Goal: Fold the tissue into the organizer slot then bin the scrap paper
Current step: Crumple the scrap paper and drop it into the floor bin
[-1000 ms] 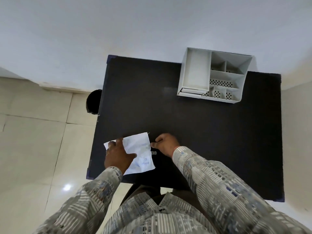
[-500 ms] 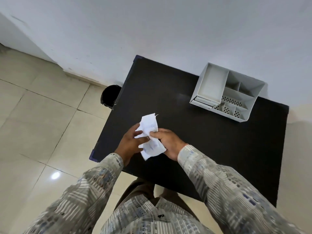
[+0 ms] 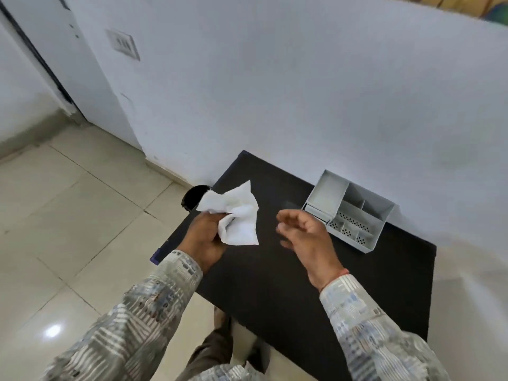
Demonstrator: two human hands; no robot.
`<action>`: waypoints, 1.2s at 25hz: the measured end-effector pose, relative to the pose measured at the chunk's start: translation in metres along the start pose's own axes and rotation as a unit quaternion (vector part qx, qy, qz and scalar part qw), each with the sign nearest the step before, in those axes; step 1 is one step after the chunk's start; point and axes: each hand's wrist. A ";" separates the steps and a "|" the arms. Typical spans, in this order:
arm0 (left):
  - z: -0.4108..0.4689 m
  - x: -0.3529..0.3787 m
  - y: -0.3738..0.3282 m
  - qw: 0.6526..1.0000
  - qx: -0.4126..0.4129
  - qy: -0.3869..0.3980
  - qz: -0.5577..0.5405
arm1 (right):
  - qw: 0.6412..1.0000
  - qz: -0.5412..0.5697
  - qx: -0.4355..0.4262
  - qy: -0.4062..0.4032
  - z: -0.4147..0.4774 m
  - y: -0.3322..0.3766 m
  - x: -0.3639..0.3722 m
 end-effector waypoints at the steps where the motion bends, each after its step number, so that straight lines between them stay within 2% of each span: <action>1: -0.011 -0.003 -0.004 0.999 -0.030 0.019 -0.034 | 0.998 -0.052 -0.029 0.000 -0.007 0.000 -0.002; 3: -0.033 -0.013 -0.005 0.999 -0.033 0.019 0.000 | 0.993 -0.077 -0.057 0.071 -0.029 0.004 0.006; 5: -0.057 -0.021 0.000 0.993 0.024 0.008 0.112 | 0.989 -0.040 -0.055 0.134 -0.047 0.006 0.023; 6: -0.073 -0.027 0.001 0.988 0.054 0.002 0.148 | 0.988 -0.023 -0.065 0.136 -0.055 0.008 0.034; 8: -0.097 -0.036 0.005 0.981 0.083 -0.005 0.173 | 0.989 -0.055 -0.103 0.086 -0.059 0.011 0.050; 12: -0.120 -0.065 -0.012 0.968 0.150 -0.024 0.198 | 0.964 -0.170 -0.203 0.022 -0.070 0.026 0.080; 18: -0.111 -0.129 -0.089 0.975 0.168 -0.048 0.134 | 0.918 -0.188 -0.348 0.010 -0.102 0.067 0.176; 22: -0.090 -0.192 -0.174 0.974 0.187 -0.034 0.121 | 0.930 -0.133 -0.339 0.048 -0.126 0.099 0.270; 26: -0.063 -0.243 -0.249 0.958 0.220 -0.044 0.180 | 0.935 -0.113 -0.326 0.079 -0.145 0.115 0.339; 30: -0.034 -0.268 -0.290 0.949 0.222 -0.006 0.225 | 0.916 -0.177 -0.361 -0.006 -0.146 0.124 0.383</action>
Point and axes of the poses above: each hand's wrist, its own z-axis towards the middle knuckle, its own x-axis out of the palm, y = z × x, and after that the axes turned 15 degrees about -y, right-handed
